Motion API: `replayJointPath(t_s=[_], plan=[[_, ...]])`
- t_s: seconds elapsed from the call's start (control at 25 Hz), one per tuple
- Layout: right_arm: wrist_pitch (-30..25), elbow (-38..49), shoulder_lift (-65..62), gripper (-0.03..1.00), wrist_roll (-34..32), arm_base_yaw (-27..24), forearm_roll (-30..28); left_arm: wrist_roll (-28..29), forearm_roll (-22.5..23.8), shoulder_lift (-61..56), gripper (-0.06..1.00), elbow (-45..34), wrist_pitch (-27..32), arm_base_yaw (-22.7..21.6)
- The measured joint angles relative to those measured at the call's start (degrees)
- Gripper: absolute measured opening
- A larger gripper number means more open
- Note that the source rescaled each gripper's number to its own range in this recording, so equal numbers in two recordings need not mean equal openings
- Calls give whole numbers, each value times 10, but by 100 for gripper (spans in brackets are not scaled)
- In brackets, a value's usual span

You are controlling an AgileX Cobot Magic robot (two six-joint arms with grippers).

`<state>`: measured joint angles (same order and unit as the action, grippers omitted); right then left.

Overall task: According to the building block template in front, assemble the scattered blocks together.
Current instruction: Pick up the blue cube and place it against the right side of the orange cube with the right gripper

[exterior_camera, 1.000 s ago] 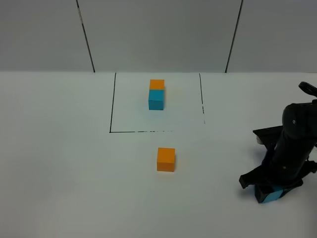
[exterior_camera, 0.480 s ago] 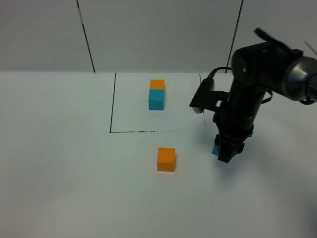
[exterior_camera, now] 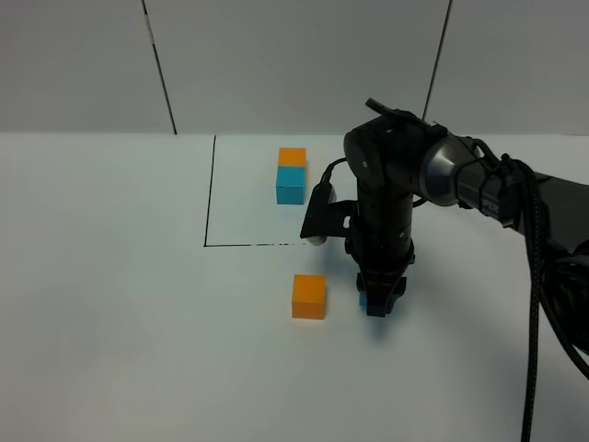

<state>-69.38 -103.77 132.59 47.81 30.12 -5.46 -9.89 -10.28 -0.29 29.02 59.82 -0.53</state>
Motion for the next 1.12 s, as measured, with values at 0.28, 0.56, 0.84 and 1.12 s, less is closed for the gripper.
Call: replayJointPath(t_s=[0.28, 0.56, 0.84, 1.12], plan=[[-1, -1, 20, 0, 1, 16, 1, 0, 0, 0, 23, 0, 0, 0], [-3, -6, 30, 0, 0, 21, 1, 0, 0, 0, 23, 0, 0, 0], [4, -11, 33, 0, -21, 27, -3, 0, 0, 0, 23, 0, 0, 0], [20, -11, 34, 0, -24, 35, -9, 0, 0, 0, 23, 0, 0, 0]])
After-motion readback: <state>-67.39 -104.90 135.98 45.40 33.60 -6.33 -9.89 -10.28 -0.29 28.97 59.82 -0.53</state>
